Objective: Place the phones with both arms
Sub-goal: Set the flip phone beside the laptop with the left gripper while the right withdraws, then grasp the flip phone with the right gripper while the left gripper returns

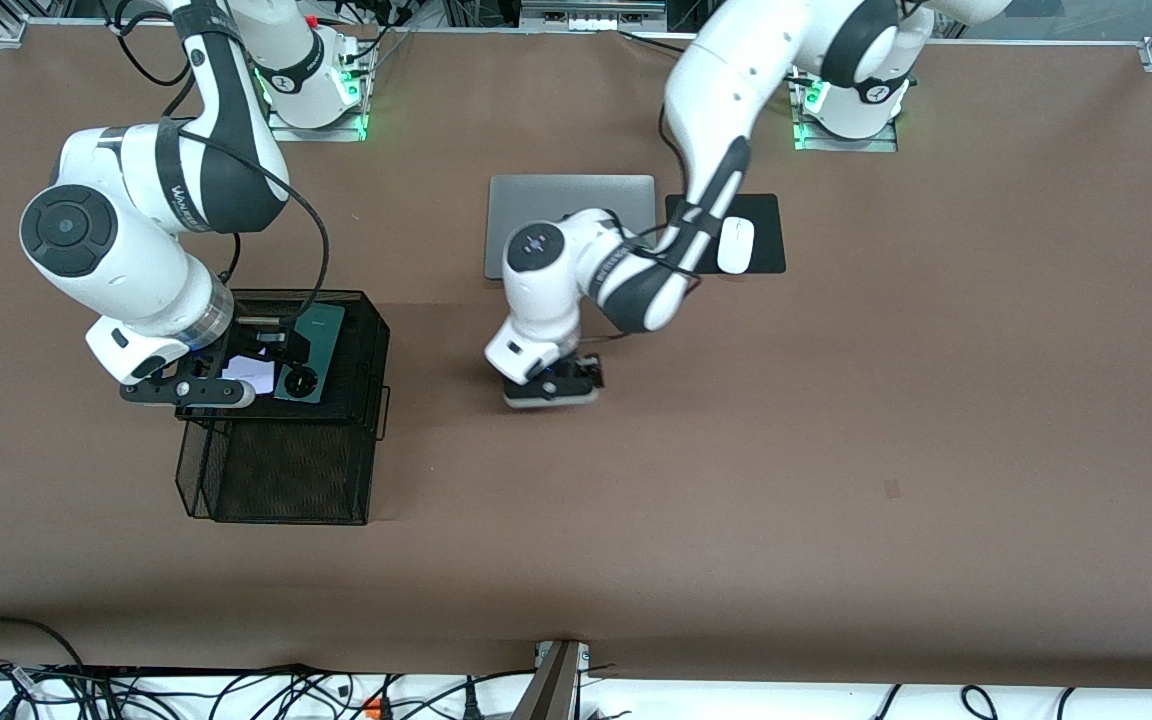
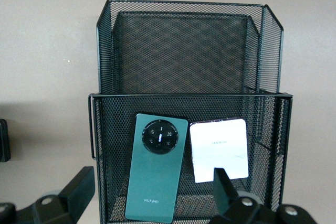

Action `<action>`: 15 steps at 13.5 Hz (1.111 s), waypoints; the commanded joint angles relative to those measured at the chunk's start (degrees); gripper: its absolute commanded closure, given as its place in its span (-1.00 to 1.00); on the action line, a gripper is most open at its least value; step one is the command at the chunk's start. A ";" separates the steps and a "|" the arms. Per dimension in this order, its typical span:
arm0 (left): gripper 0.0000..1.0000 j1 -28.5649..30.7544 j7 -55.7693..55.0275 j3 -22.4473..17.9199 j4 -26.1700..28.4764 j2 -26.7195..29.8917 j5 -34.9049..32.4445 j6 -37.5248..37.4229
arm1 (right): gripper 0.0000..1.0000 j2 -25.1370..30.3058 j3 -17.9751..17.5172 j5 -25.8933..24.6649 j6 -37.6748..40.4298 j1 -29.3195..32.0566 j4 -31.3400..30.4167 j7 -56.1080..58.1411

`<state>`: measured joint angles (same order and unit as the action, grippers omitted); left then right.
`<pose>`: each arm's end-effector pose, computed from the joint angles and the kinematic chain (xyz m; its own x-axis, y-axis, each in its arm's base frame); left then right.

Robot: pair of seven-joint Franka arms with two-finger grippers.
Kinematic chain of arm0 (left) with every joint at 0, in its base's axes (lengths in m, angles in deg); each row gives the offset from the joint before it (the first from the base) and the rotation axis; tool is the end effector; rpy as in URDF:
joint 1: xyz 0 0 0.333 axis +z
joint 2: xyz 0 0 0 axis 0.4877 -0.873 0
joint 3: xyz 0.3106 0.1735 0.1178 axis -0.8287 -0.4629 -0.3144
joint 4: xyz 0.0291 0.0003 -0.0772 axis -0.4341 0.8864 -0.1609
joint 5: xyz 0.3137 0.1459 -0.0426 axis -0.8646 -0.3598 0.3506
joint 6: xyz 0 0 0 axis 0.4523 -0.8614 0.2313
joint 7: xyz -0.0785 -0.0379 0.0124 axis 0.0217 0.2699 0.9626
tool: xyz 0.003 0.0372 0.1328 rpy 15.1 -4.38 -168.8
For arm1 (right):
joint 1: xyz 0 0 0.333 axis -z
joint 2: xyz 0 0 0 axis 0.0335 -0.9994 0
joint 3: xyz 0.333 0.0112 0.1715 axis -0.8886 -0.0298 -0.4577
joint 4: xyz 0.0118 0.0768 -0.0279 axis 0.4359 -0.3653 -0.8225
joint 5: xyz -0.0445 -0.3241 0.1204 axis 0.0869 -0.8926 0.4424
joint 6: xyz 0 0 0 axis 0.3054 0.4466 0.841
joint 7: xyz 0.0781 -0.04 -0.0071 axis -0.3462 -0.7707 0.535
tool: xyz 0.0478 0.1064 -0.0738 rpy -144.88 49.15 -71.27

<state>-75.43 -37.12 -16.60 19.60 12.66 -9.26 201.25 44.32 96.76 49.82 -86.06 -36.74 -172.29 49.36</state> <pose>0.6008 -0.5346 0.2449 0.9735 0.1086 0.2014 0.1166 -0.9928 -0.0283 0.5978 0.1465 0.4705 1.0000 -0.0041 0.0030 -0.0043 -0.9983 0.0579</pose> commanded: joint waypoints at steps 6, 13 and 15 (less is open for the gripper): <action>-1.00 20.47 19.08 6.50 23.35 27.87 0.46 -12.94 | -0.98 -7.81 -10.59 6.19 0.91 -0.62 9.48 -11.47; -1.00 38.31 44.38 6.59 23.90 43.70 0.72 -29.38 | -0.98 -22.14 -17.56 5.40 -8.30 -5.54 19.79 -27.59; -1.00 41.40 50.46 6.59 23.90 46.52 0.81 -32.19 | -0.98 -24.61 -17.56 4.88 -11.82 -7.21 19.35 -27.68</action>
<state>-36.79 7.88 -11.18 40.35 54.90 -9.03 170.65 22.63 78.89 55.11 -95.95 -42.84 -154.88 22.71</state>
